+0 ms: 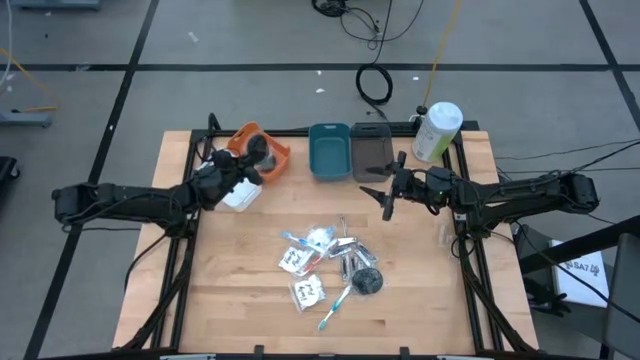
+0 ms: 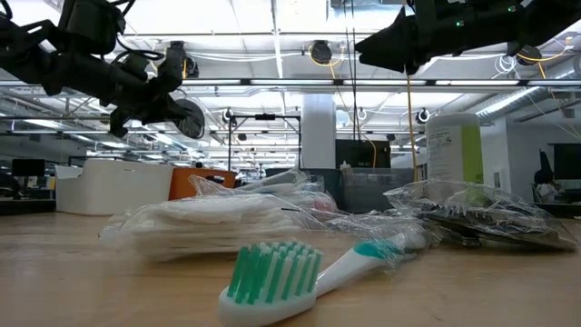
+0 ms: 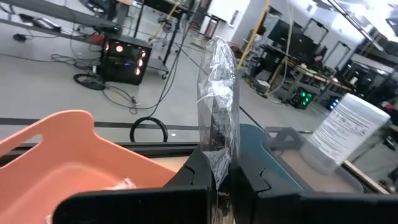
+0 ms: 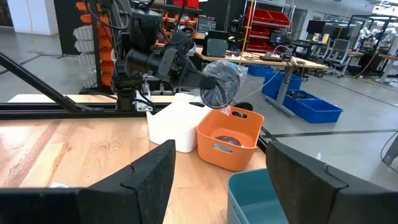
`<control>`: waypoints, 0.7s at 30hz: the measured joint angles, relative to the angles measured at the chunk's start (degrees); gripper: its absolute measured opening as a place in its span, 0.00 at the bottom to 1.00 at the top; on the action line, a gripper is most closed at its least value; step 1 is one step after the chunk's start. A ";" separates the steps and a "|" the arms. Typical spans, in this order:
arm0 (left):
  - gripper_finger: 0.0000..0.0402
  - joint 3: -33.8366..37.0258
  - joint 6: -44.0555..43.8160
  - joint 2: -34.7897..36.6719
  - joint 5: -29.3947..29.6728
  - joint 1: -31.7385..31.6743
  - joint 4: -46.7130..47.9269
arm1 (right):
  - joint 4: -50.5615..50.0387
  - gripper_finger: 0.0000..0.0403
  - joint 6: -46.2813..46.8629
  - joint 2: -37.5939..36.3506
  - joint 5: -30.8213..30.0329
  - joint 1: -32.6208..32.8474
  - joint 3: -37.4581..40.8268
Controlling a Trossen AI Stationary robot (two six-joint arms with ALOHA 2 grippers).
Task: Pick & Place Travel size toiletries
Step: Put the top black hairbrush into the orange bin
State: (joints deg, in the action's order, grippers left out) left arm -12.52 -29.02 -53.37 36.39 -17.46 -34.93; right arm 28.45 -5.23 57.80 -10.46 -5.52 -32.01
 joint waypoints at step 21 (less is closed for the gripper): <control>0.04 -0.12 -5.83 -10.72 -0.05 -3.58 -5.71 | 0.00 0.59 -0.15 0.00 -0.02 0.00 0.02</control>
State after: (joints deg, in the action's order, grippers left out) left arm -12.64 -34.85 -64.10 36.34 -21.04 -40.64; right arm 28.45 -5.39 57.80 -10.48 -5.52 -31.99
